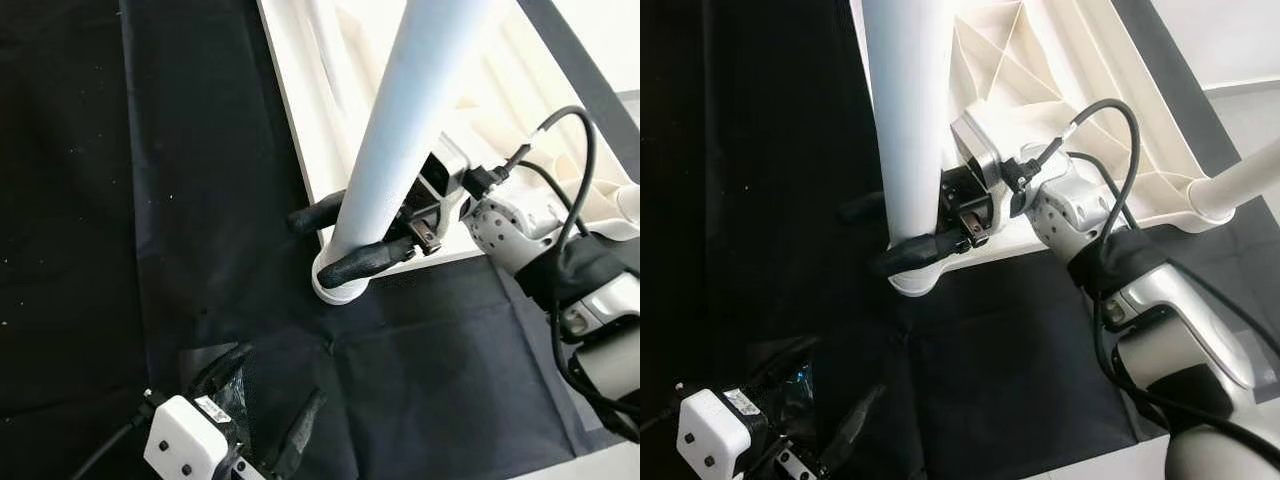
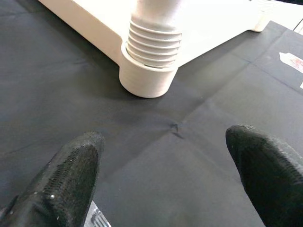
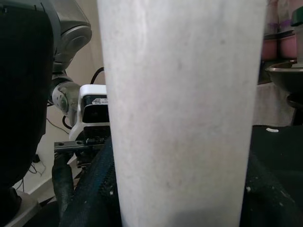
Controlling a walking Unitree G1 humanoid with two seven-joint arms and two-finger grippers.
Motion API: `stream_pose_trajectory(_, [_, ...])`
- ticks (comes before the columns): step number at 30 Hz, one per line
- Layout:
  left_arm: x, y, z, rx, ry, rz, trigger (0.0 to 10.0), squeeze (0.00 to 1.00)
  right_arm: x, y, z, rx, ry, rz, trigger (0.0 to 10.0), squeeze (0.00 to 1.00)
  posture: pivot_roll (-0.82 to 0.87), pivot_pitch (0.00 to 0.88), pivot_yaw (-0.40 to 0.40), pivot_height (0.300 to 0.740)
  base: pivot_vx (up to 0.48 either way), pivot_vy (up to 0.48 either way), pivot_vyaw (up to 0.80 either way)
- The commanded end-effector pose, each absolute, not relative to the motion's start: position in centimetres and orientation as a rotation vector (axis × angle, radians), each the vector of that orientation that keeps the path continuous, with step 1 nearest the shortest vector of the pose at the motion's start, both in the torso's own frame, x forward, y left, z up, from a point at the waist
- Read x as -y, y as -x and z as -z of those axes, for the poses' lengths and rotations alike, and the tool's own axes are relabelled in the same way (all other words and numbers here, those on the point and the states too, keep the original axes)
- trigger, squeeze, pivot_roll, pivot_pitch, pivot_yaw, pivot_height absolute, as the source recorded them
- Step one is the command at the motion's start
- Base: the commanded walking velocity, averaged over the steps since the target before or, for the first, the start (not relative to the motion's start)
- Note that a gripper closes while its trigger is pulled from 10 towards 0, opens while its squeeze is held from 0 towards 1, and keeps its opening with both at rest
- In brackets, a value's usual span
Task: Building children table
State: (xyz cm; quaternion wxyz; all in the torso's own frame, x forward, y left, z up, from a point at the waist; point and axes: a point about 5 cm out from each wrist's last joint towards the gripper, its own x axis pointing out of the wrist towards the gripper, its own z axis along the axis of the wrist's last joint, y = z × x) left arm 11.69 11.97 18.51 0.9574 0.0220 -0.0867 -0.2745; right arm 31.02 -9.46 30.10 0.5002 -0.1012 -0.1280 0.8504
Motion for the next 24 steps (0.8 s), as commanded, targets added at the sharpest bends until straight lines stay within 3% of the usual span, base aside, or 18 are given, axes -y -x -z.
stream_pose_trajectory(1, [-11.9,-11.5,-18.0,0.134,-0.035,0.577,10.0,0.00,10.1,-30.7,-24.3,0.013,0.238,-2.083,10.0,0.00,-0.04,0.498,-0.060,0.740,0.000,0.000,0.00])
stream_pose_trajectory(17, [-11.9,-11.5,-18.0,0.138,-0.036,0.576,10.0,0.00,10.6,-30.3,-22.6,-0.033,0.531,-2.087,10.0,0.00,-0.04,0.497,-0.068,0.740,0.000,0.000,0.00])
stream_pose_trajectory(24, [-11.9,-11.5,-18.0,0.136,-0.033,0.578,10.0,0.00,10.3,-30.6,-23.6,-0.009,0.308,-2.058,10.0,0.00,-0.05,0.494,-0.070,0.740,0.000,0.000,0.00])
